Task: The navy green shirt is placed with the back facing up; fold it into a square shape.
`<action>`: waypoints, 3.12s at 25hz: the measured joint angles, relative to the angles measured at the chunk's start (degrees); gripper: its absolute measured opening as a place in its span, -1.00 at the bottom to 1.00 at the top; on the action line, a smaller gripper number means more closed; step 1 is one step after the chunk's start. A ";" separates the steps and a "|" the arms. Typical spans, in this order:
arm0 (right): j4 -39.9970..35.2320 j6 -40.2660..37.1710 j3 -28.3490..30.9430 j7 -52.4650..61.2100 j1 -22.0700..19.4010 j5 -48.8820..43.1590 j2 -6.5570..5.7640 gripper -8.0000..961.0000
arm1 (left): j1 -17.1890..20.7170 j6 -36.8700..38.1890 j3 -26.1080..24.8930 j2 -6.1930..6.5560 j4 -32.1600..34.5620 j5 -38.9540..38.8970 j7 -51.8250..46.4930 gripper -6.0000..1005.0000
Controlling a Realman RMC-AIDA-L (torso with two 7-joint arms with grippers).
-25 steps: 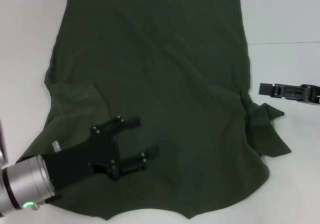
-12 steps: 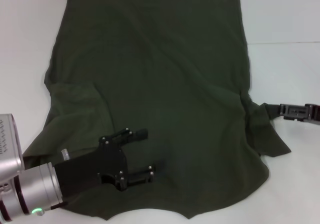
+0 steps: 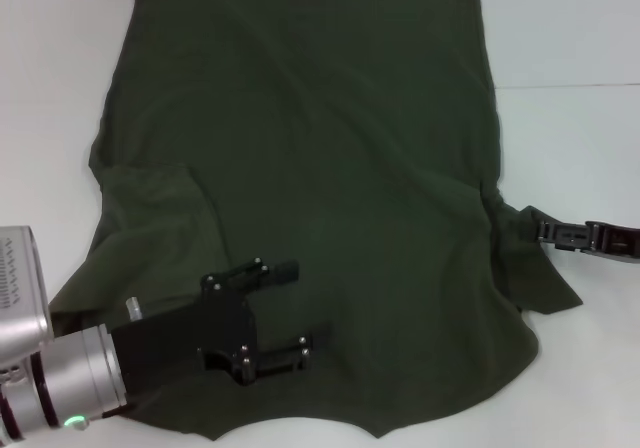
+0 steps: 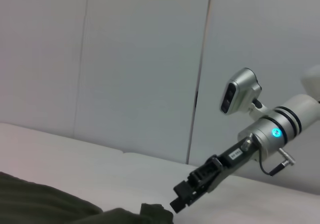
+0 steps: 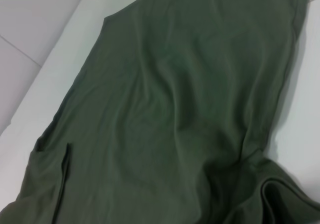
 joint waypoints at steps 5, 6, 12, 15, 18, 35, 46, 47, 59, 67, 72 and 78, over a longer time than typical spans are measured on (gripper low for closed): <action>1.34 2.20 -0.04 -1.10 0.65 -0.04 0.37 0.97 | -0.39 -0.77 0.16 0.08 0.15 2.05 0.01 0.65; 1.59 2.42 -0.06 -1.23 0.78 -0.06 0.40 0.97 | -0.44 -0.97 0.51 0.09 0.16 2.24 0.01 0.65; 1.87 3.62 -0.07 -1.70 1.06 -0.33 0.79 0.96 | -0.49 -1.83 1.52 0.09 0.01 3.00 0.01 0.66; 1.87 4.30 -0.06 -2.16 1.17 -0.37 1.21 0.96 | -0.55 -2.26 1.52 0.09 -0.09 3.10 -0.10 0.66; 2.43 5.29 -0.05 -2.21 1.50 -0.37 1.50 0.95 | -0.56 -2.29 1.49 0.09 -0.11 3.10 -0.24 0.65; 4.12 5.59 2.96 -1.97 1.48 0.75 2.23 -0.32 | -0.57 -2.83 1.21 0.09 0.07 3.09 -0.34 0.66; 4.43 5.75 5.61 -2.28 0.96 0.79 2.69 -0.92 | -0.55 -2.92 1.05 0.09 0.22 3.08 -0.41 0.65; 4.33 5.75 6.47 -2.47 0.83 0.79 2.69 -0.94 | -0.53 -2.92 1.05 0.09 0.22 3.08 -0.41 0.65; 3.65 5.74 10.72 -3.78 0.49 0.75 -0.40 -0.96 | -0.32 -2.85 0.96 0.09 -0.03 3.08 -1.08 0.66; 1.29 6.22 10.89 -4.33 0.49 0.66 -0.88 -0.94 | -0.30 -2.53 0.95 0.09 -0.08 2.69 -2.10 0.65; 0.59 6.91 10.95 -4.52 0.00 0.57 -0.99 -0.92 | -0.28 -2.39 0.87 0.09 -0.14 2.65 -2.68 0.65; 0.37 7.25 12.55 -4.54 -1.41 0.62 -1.00 -0.91 | -0.30 -2.29 0.78 0.09 -0.14 2.64 -2.89 0.65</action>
